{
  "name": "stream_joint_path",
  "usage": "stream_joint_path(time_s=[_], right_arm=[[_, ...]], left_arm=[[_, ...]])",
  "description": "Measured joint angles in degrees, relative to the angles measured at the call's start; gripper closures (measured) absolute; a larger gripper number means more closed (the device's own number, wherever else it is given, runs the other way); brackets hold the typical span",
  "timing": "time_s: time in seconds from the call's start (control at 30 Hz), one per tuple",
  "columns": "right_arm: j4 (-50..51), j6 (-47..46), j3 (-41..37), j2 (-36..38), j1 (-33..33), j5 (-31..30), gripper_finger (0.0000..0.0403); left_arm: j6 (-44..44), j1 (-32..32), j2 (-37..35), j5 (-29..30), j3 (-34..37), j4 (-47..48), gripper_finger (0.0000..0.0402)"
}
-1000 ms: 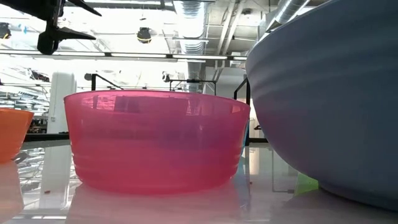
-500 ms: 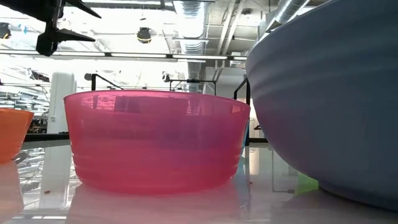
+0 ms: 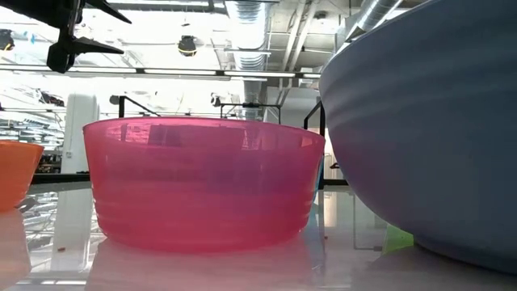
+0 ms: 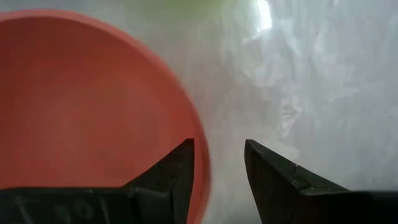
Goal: Place and stack bowls onto a shelf
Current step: Stack the orange bowl on top of the green bowl on the shelf
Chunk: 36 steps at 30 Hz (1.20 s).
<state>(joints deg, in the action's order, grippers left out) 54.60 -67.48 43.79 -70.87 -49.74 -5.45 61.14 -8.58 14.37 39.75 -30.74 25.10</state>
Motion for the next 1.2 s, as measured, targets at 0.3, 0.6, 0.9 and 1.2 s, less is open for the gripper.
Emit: stream_joint_path(time_s=[0.3, 0.6, 0.9, 1.2], right_arm=[[0.21, -0.04, -0.08, 0.0, 0.49, 1.86, 0.0364], [1.14, -0.54, 1.88, 0.02, 4.59, 4.25, 0.0374], [12.92, 7.82, 15.81, 0.04, 11.75, 5.7, 0.0374], [19.63, 24.6, 33.0, 0.07, 28.29, -1.38, 0.0374]], left_arm=[[0.0, 0.0, 0.0, 0.09, 0.0, -0.02, 0.0157], [-0.02, -0.01, -0.02, 0.86, 0.0, 0.02, 0.0157], [-0.02, -0.02, -0.02, 1.64, 0.0, 0.07, 0.0157], [-0.83, -0.02, 0.0, 3.14, 0.0, 0.96, 0.0157]])
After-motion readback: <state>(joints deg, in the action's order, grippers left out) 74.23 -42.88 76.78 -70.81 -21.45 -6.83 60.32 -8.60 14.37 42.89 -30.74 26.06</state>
